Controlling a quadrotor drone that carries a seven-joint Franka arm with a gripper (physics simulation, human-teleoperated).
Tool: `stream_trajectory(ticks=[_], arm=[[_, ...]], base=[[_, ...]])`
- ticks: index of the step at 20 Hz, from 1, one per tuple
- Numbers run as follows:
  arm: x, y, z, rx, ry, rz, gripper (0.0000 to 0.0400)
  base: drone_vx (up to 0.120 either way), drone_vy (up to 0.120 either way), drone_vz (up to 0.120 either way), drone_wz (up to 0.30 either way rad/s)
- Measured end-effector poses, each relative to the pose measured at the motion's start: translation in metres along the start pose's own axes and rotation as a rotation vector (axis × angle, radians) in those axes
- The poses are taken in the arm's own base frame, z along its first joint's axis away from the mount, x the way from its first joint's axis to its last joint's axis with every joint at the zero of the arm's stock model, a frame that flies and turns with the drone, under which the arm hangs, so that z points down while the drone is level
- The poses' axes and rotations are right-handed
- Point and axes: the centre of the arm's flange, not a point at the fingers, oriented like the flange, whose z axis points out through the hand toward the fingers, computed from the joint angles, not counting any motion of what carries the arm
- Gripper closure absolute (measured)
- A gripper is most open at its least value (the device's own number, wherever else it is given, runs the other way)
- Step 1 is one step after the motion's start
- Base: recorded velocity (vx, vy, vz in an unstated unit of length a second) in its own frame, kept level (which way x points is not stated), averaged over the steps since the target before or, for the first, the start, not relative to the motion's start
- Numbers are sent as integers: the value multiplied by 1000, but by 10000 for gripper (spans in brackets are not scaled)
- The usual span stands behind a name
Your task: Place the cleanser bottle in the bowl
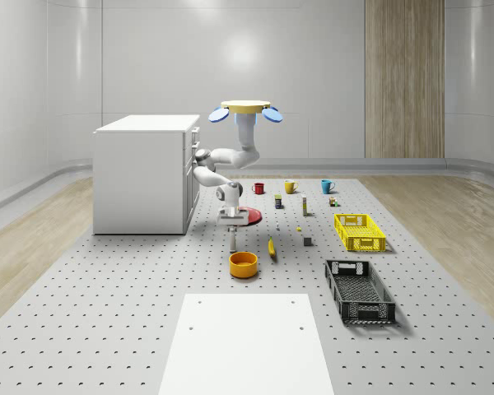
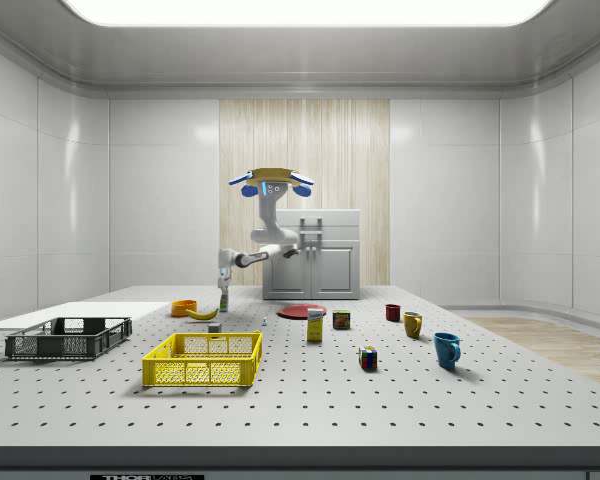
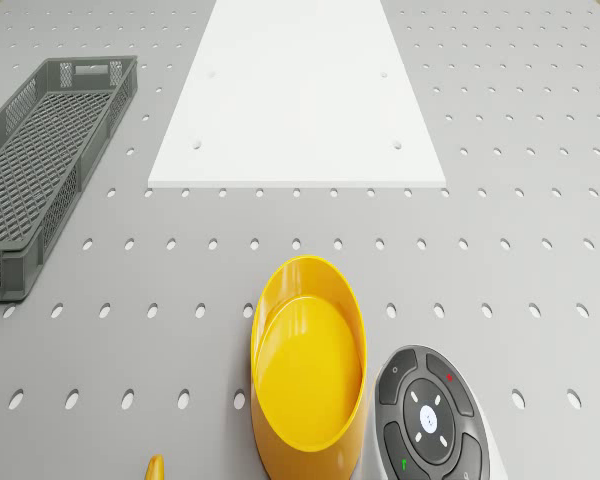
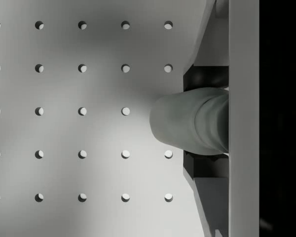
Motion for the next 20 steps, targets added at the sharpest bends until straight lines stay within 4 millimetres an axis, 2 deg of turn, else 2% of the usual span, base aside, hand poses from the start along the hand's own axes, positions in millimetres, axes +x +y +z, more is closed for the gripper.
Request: stream_trajectory(ticks=[5,12,20], arm=[[0,0,-5,-2,3,2,246],[0,0,-32,-2,4,0,246],[0,0,-60,-2,4,-1,246]], base=[[0,0,0,0],[0,0,0,0],[120,0,95,0]])
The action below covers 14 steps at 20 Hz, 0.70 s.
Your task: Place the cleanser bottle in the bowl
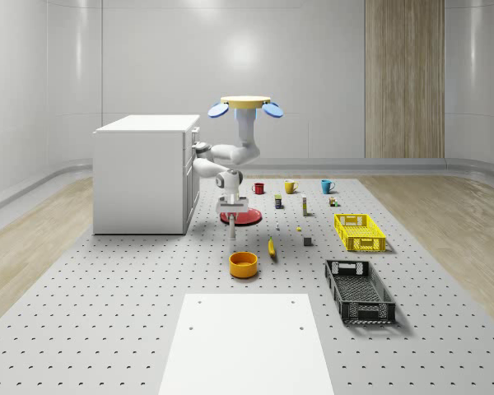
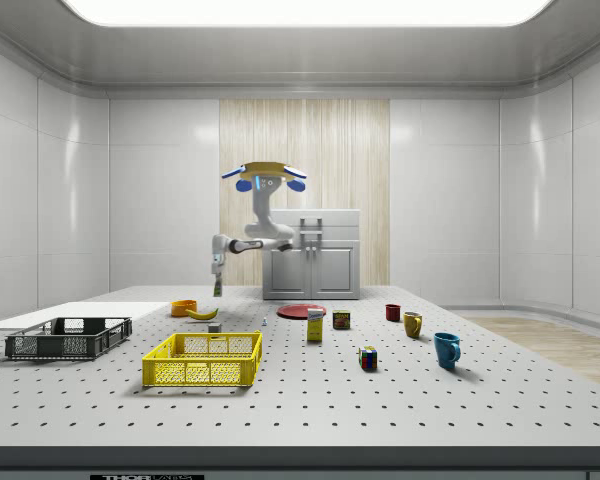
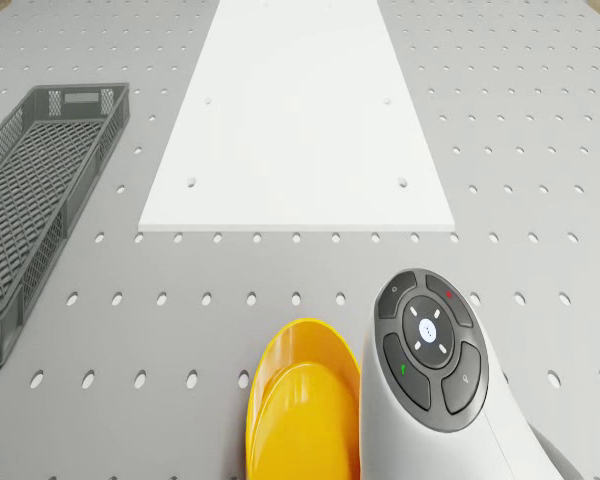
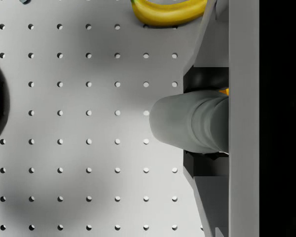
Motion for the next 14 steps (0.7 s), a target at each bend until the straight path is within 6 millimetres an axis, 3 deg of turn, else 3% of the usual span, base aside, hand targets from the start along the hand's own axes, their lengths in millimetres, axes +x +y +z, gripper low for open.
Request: stream_trajectory(ticks=[9,12,14], arm=[[0,0,-7,0,0,0,246],[0,0,-8,0,0,0,246],[0,0,-8,0,0,0,246]], base=[[120,116,0,0],[120,0,0,0],[120,0,100,0]])
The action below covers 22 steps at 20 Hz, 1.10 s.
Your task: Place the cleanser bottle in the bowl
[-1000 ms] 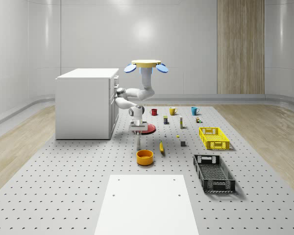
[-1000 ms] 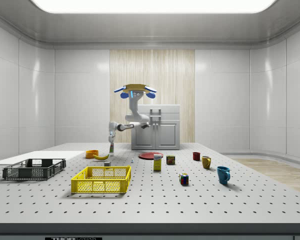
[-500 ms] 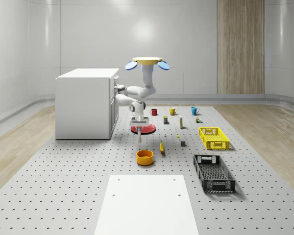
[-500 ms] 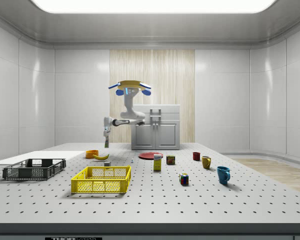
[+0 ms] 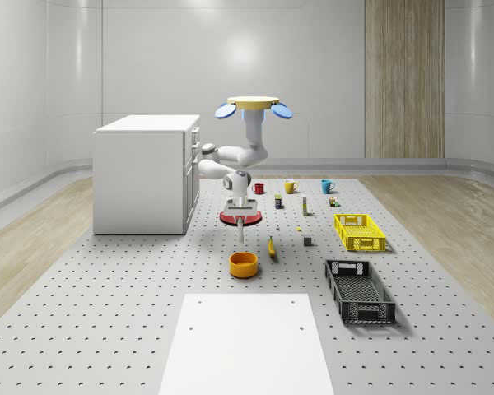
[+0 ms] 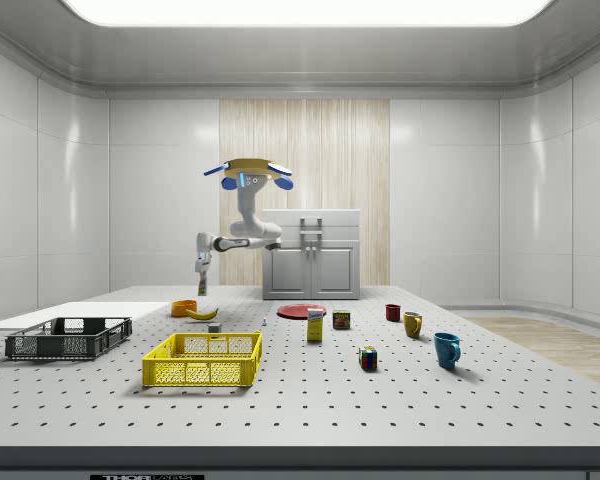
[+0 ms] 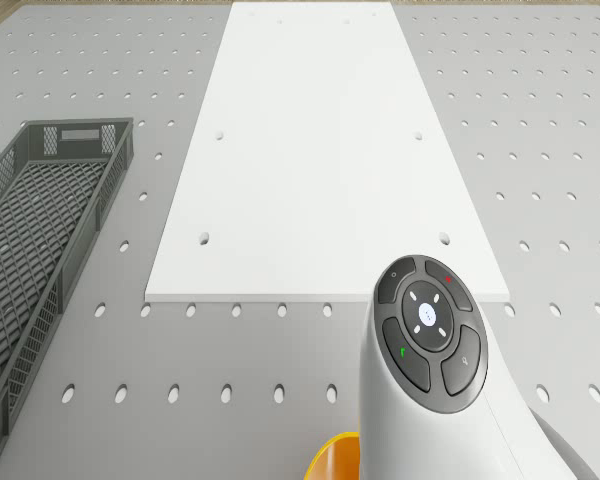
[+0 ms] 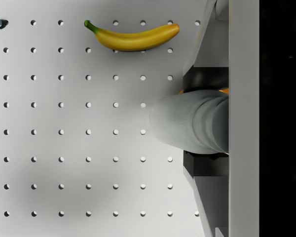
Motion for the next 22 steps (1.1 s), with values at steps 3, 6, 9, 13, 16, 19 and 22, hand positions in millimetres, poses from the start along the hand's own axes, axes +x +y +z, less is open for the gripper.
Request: stream_trajectory(ticks=[3,6,9,13,16,19,22], arm=[[0,0,0,0,0,0,246],[0,0,0,0,0,0,246],[0,0,0,0,0,0,246],[0,0,0,0,0,0,246],[0,0,0,0,0,0,245],[0,0,7,0,0,0,245],[0,0,18,0,0,0,245]], base=[[120,0,13,0],[120,0,0,0],[120,67,0,0],[120,30,0,0],[13,13,0,0],[0,0,0,0],[0,0,0,0]])
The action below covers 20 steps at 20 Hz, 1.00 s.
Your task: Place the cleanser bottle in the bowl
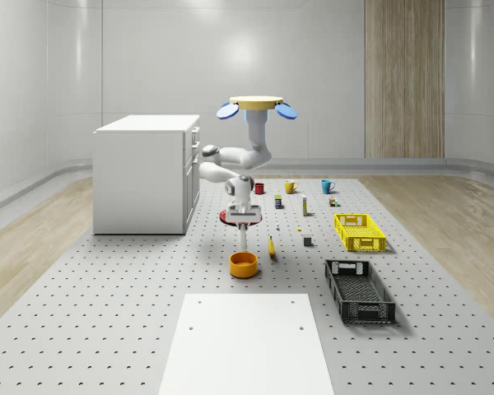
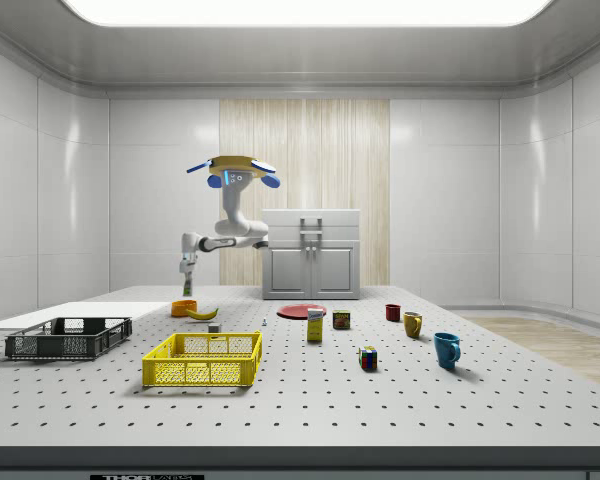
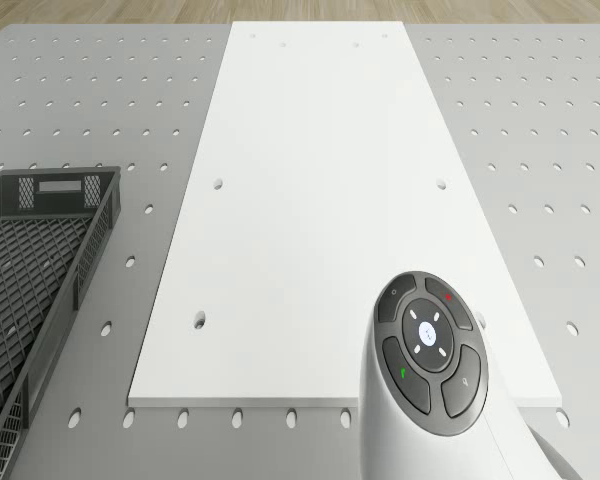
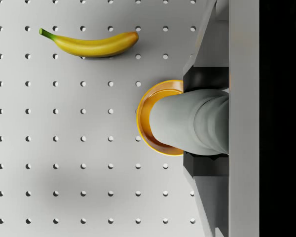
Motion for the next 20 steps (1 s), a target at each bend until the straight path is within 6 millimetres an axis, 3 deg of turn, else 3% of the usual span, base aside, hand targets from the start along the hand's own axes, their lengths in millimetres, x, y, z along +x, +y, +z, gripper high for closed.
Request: stream_trajectory(ticks=[20], arm=[[0,0,88,-1,1,0,245]], base=[[0,0,0,0]])
